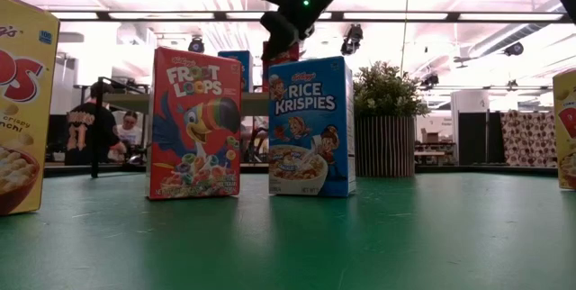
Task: Stack cereal on shelf
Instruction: Put the right red cereal box on the shelf aligned with the other red cereal box, then put the bottom blue cereal box on the shelf aligned with the other blue cereal box
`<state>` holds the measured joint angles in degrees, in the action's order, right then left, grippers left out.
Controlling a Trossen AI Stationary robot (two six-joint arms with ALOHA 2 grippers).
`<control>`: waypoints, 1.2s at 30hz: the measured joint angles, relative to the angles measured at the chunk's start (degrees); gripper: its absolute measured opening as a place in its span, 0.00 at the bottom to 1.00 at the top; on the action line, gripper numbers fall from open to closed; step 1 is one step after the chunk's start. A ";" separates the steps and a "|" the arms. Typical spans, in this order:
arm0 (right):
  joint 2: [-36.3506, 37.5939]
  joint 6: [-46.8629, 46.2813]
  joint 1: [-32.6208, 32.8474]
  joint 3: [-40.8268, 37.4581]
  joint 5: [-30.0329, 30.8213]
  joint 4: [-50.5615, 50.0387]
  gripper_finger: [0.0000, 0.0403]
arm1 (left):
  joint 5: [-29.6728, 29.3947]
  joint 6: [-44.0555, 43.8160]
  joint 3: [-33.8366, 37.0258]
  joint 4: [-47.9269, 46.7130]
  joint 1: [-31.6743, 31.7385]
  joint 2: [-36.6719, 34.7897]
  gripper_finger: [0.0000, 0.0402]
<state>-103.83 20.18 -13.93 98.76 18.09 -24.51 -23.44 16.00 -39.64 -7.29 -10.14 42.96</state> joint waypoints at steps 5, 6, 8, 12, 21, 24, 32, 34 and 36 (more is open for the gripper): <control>-0.56 0.00 -0.29 0.00 -0.03 0.06 0.03 | 0.00 0.01 0.00 0.00 0.00 -0.01 0.00; -0.68 0.01 -0.35 -0.01 -0.06 -0.04 0.03 | 0.01 0.00 0.01 0.00 0.00 -0.01 0.00; -0.87 0.28 -0.35 -0.02 -0.07 -0.02 0.03 | 0.00 0.00 0.00 0.00 0.01 0.00 0.00; -0.87 0.37 0.15 -0.02 0.00 -0.24 0.03 | 0.00 0.01 0.00 0.00 0.01 0.00 0.00; 1.85 -3.06 5.97 0.31 -0.09 -6.22 0.03 | 0.02 -0.60 0.00 -0.03 -0.01 0.00 0.00; 3.06 -5.60 8.55 0.31 -0.46 -10.37 0.03 | 0.02 -1.93 0.00 -0.10 -0.01 0.00 0.00; 4.72 -11.54 15.28 -0.04 -5.73 -20.59 0.03 | 0.15 -8.12 0.00 -0.18 0.01 0.00 0.00; 5.09 -12.31 17.09 -1.03 -6.07 -21.47 0.03 | 0.17 -10.25 0.00 -0.30 0.00 0.00 0.00; 5.66 -13.38 18.74 -2.71 -6.05 -21.50 0.03 | 0.22 -12.53 0.00 -0.36 -0.01 0.26 0.00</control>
<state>-98.17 6.81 4.81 96.05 12.04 -46.01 -23.22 3.47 -39.64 -7.65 -10.15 43.22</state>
